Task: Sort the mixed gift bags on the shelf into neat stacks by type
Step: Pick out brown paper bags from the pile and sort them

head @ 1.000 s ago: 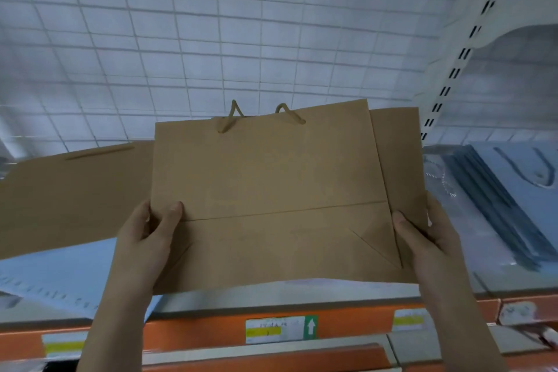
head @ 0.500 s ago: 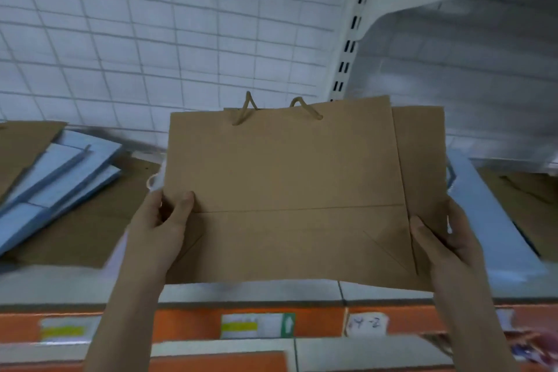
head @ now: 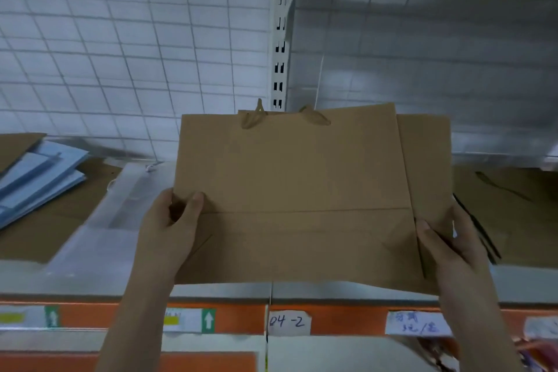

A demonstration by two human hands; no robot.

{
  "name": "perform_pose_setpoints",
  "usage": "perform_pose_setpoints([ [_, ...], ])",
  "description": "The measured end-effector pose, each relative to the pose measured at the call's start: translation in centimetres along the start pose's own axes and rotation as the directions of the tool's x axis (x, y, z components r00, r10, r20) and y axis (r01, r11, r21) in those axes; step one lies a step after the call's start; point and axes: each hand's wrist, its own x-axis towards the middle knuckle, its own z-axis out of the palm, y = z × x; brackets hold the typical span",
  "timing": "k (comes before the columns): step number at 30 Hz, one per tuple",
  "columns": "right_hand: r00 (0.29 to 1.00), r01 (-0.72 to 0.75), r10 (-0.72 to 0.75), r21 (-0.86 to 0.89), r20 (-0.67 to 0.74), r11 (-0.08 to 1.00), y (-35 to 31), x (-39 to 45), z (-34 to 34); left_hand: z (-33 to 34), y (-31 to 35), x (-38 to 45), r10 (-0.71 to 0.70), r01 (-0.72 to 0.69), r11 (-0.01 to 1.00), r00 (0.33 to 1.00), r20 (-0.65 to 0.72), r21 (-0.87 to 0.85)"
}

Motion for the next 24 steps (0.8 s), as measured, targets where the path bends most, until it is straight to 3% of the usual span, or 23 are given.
perform_pose_setpoints([
  [12,0.997,0.078,-0.078,-0.007,-0.01,0.997,0.9,3.2,-6.3,5.8,3.1,-2.2,-0.012,0.013,0.999,1.0,0.023,-0.03],
  [17,0.993,0.119,-0.119,-0.006,0.012,0.993,1.4,7.5,-13.0,12.4,5.2,-5.7,-0.015,0.015,0.999,1.0,-0.01,-0.047],
  [24,0.998,0.054,-0.054,-0.014,0.033,0.998,0.8,14.5,-26.8,25.5,9.3,-13.4,-0.041,0.021,0.982,0.994,-0.105,-0.187],
])
